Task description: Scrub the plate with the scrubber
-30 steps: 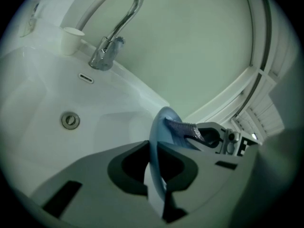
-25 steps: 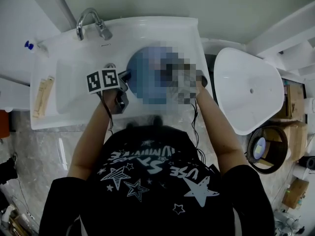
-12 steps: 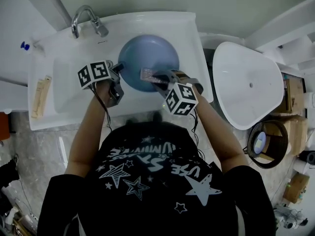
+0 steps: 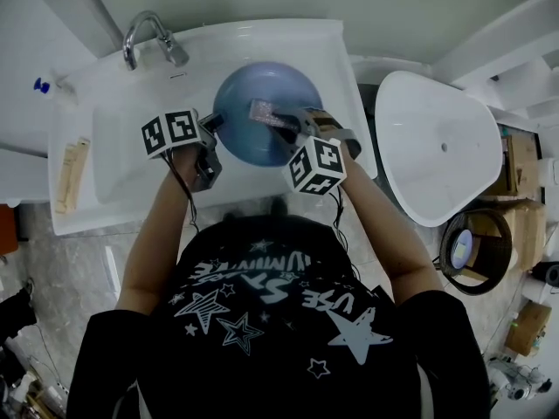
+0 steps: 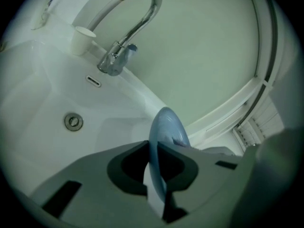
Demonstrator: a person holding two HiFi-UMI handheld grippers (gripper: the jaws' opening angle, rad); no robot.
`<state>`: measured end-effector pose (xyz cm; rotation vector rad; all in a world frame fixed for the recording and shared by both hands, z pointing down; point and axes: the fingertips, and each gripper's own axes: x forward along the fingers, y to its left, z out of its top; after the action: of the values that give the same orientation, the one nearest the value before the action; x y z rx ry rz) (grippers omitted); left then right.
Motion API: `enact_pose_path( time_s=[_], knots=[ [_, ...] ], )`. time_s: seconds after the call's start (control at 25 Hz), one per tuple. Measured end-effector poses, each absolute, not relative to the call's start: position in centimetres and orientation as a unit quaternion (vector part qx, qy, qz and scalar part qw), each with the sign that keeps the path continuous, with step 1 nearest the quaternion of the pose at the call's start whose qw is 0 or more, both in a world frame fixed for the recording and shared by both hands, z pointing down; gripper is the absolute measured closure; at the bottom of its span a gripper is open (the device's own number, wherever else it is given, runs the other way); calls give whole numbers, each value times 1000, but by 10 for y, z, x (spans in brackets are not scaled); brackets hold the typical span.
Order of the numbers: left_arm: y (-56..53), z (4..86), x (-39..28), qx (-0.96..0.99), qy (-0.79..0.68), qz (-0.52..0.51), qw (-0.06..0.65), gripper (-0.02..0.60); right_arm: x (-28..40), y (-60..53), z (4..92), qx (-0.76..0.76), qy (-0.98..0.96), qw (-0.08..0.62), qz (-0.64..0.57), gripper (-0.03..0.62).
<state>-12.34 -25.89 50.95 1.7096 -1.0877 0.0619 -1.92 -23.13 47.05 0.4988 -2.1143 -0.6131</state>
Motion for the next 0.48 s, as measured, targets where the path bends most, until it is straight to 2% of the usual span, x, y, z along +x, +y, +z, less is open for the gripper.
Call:
enact_pose_path(
  time_s=[0.24,0.48],
  knots=[
    [-247,504,-103,743,-438,64,503,548,-20,-276,459,262,-837,420,-233,514],
    [-246,501,-114,726,-448,25,521,548,-3,-284,474,288,-815,453,-220,514]
  ],
)
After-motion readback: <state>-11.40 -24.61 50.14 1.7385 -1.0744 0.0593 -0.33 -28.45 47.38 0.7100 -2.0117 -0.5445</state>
